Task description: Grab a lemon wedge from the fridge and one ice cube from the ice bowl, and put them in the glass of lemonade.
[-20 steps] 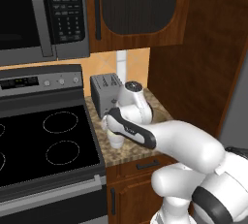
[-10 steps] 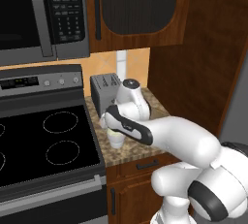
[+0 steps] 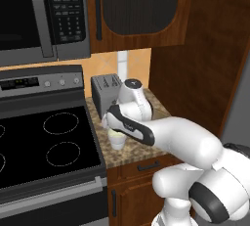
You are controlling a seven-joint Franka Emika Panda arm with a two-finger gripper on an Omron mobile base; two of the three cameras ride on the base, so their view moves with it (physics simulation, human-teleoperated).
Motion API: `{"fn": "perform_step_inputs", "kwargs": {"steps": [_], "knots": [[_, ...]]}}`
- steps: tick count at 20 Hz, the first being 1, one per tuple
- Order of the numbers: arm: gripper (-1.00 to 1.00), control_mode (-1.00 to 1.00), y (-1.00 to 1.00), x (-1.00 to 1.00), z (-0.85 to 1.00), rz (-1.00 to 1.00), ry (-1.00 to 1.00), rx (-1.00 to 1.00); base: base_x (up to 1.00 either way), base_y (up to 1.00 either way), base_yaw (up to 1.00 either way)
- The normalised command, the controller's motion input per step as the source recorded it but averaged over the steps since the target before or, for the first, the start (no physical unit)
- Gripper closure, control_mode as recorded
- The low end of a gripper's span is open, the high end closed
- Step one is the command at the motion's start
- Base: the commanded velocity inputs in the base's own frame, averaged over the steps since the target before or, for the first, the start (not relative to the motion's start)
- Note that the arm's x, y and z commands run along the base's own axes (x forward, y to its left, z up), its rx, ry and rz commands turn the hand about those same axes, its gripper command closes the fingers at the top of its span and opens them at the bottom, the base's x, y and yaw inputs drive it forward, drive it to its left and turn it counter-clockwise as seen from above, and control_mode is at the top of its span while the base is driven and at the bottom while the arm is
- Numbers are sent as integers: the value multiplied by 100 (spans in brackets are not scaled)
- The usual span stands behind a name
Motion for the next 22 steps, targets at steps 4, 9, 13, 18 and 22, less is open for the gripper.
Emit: {"fn": "perform_step_inputs", "kwargs": {"steps": [4,9,13,18,22], "knots": [[100,-100,0,8,0,-3,0,0,0,0,0],[100,-100,0,26,0,-2,6,0,0,0,0],[100,-100,0,5,-5,0,4,0,0,0,0],[100,-100,0,0,-4,0,3,0,0,0,0],[100,-100,0,0,0,-3,3,0,0,0,0]]}}
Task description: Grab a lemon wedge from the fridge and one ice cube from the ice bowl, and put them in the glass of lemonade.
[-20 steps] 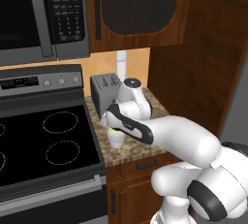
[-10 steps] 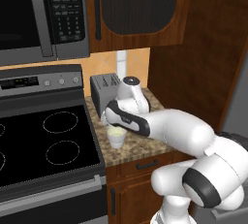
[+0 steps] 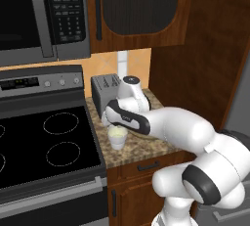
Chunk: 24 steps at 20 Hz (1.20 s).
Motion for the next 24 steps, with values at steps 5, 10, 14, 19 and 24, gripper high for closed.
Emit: {"fn": "perform_step_inputs", "kwargs": {"steps": [5,10,14,19,24], "knots": [[100,-100,0,5,0,-1,0,0,0,0,0],[100,-100,0,1,0,0,0,0,0,0,0],[100,-100,0,6,-9,0,0,0,0,0,0],[-100,-100,0,0,0,0,0,0,0,0,0],[-100,-100,0,0,0,0,0,0,0,0,0]]}}
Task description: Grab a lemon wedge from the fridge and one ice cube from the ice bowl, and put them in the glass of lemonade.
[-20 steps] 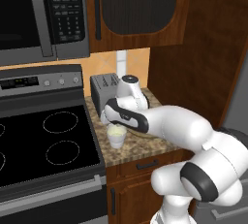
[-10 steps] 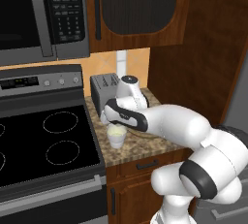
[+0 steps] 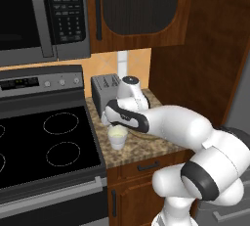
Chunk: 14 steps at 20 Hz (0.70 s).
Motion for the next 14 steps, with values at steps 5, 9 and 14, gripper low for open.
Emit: {"fn": "perform_step_inputs", "kwargs": {"steps": [5,9,14], "knots": [[-100,-100,0,0,0,0,0,0,0,0,0],[-100,-100,0,0,9,0,-1,0,0,0,0],[-100,-100,0,-5,28,0,-7,3,0,0,0]]}}
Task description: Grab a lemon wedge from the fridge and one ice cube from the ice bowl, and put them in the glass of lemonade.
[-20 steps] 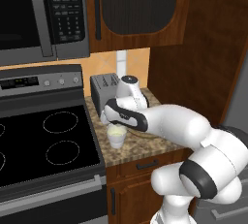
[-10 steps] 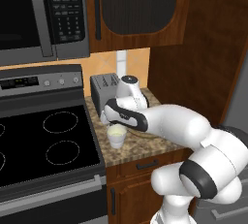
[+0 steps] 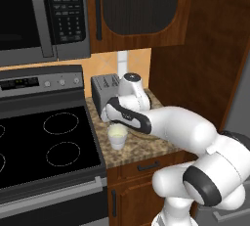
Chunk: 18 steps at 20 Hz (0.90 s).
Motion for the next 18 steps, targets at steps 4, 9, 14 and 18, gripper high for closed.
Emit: {"fn": "perform_step_inputs", "kwargs": {"steps": [4,9,14,18], "knots": [[-100,-100,-6,-1,12,0,-3,3,0,0,0],[-100,-100,-16,-25,4,0,-2,4,0,0,0],[-100,-100,-38,-55,-1,0,-4,4,0,0,0],[-100,-100,-43,-33,13,-6,0,-1,0,0,0]]}}
